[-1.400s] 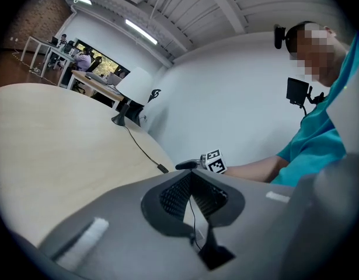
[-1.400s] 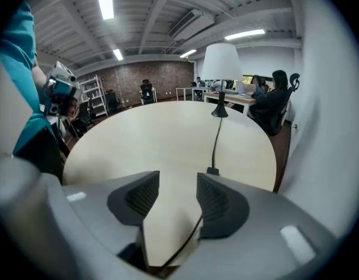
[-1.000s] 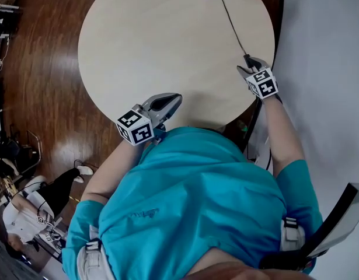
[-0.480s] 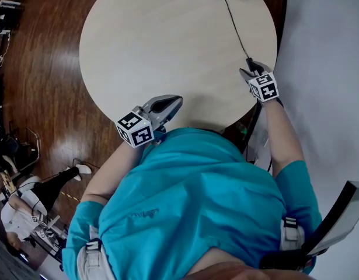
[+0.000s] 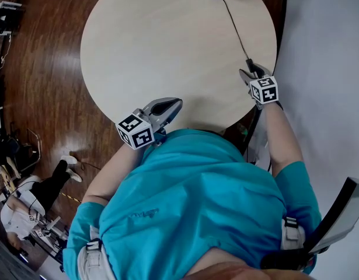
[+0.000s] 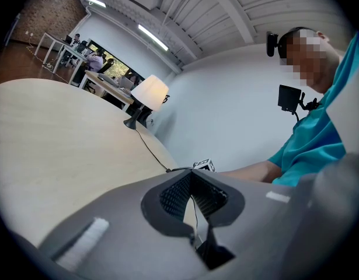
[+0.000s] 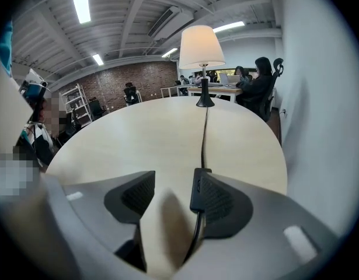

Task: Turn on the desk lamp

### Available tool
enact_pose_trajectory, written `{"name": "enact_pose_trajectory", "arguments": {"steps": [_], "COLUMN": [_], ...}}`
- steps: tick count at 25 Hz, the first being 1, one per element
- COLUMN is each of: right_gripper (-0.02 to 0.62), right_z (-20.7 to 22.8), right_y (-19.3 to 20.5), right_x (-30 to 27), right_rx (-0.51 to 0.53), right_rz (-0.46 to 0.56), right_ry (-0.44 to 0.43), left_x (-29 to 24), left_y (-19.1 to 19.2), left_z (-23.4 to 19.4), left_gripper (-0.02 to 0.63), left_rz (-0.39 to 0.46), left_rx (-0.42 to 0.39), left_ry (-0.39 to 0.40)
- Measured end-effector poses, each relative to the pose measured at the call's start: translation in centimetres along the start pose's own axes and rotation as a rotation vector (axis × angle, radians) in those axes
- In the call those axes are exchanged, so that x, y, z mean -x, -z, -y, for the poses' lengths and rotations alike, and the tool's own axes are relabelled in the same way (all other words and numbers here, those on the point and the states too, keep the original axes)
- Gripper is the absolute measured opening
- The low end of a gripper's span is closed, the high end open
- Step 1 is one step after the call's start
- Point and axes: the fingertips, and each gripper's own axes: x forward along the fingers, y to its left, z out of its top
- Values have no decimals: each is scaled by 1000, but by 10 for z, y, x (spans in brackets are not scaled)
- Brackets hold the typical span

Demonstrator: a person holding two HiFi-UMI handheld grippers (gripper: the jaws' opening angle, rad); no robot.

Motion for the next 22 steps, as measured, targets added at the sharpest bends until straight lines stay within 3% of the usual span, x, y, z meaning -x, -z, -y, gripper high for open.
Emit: {"name": "enact_pose_trajectory", "arguments": {"steps": [7, 14, 22], "right_gripper": [241, 242, 242], "right_z": [-10, -6, -6], "right_y": [-10, -4, -22], "right_x": [3, 6, 53], "right_rx": [-17, -64, -169], "right_rz": [-35, 124, 248], "right_ry": [14, 11, 45], "left_x": [15, 26, 32], "left_y": [-9, -9, -22], "left_z": [5, 5, 0], "left_gripper": [2, 2, 2], "left_rz": [14, 37, 53], "left_rx": [9, 3, 21], "left_ry": [-4, -18, 6]}}
